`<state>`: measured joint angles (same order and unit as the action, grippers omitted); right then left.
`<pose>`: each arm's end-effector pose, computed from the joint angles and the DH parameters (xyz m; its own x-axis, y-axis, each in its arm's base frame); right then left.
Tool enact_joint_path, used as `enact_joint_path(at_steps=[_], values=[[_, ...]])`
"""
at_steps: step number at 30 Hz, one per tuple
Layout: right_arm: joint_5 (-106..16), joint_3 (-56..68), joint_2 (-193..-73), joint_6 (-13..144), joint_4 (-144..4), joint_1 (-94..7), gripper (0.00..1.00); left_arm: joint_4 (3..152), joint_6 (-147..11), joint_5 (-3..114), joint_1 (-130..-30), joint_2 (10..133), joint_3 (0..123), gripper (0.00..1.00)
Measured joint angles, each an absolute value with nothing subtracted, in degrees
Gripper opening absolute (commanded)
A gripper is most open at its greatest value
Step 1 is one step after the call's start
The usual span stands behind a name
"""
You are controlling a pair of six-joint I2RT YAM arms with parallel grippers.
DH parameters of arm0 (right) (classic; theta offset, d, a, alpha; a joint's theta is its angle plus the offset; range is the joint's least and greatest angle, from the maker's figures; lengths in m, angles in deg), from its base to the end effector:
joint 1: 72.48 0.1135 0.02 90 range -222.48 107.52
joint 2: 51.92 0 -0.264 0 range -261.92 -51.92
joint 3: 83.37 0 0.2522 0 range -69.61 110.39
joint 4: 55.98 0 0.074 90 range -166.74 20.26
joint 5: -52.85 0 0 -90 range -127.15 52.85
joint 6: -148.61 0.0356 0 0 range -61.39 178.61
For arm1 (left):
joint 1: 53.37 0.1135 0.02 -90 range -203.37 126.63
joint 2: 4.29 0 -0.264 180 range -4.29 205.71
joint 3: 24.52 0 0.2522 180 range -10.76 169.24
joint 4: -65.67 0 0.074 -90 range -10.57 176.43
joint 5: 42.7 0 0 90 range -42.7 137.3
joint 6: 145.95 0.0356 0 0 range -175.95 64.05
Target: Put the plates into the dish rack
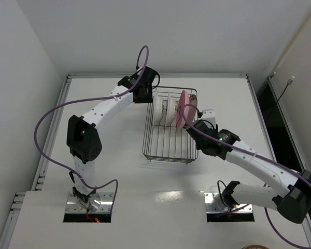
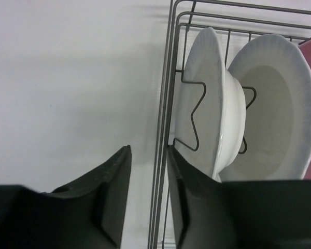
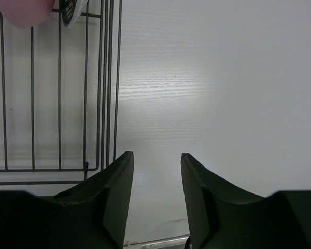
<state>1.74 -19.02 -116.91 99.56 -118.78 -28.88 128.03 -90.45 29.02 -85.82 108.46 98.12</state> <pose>0.1646 0.1259 0.2590 -0.7078 0.0304 -0.7058 0.1727 0.9762 -0.1311 0.3741 -0.2246 0.3148 -0.7488 -0.1612 -0.6429 -0.0920 0.9859 -0.1400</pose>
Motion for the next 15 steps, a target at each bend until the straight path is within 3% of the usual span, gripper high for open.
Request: enact_joint_path(at_steps=[5,8,14,15], values=[[2.51,-16.14,-113.77,99.12,-120.09,-28.86,0.51,128.05,-90.27,25.83,-86.08,100.7,93.2,0.58],[2.86,-14.37,-110.79,97.55,-119.5,-28.84,0.62,127.99,-89.7,22.22,-86.6,92.37,87.34,0.61],[2.77,-14.3,-101.2,93.68,-117.92,-28.86,0.63,121.8,-86.38,13.83,-86.93,69.66,70.45,0.62],[2.99,-14.3,-100.26,93.29,-117.94,-28.86,0.63,120.54,-85.53,12.76,-86.93,65.42,67.26,0.69]])
